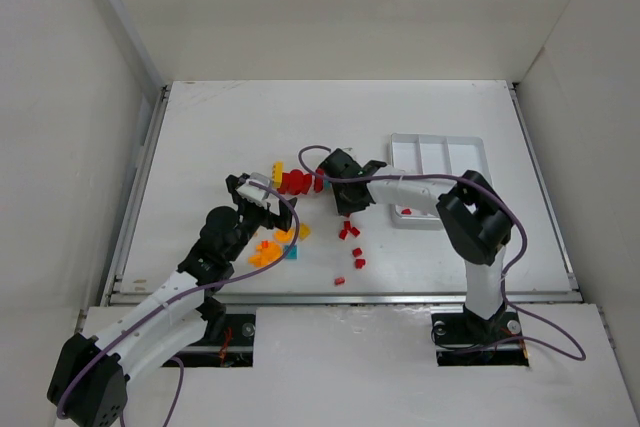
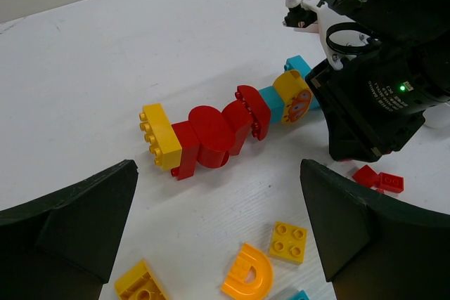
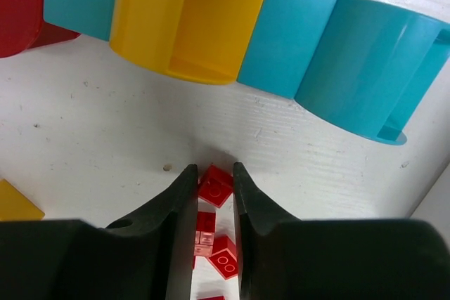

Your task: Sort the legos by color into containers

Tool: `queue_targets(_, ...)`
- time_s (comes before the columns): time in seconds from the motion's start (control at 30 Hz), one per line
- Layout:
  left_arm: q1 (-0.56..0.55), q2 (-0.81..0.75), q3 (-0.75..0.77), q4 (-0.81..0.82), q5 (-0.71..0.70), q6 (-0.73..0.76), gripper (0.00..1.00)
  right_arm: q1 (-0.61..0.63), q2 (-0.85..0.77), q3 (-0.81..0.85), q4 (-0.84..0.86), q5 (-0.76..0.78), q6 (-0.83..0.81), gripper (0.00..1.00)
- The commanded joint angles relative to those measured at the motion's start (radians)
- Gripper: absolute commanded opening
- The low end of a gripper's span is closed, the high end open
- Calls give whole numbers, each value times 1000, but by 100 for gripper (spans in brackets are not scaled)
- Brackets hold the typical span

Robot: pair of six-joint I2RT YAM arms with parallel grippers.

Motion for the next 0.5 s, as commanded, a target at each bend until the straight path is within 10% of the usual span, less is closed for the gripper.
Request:
queue_targets(0.0,-3,-19,-10,68,10,6,100,5,-58,2,-5,4,14,6)
queue_targets(0.47,-3,-19,-10,68,28,15,100,-223,-308,-35,-79,250,131,0)
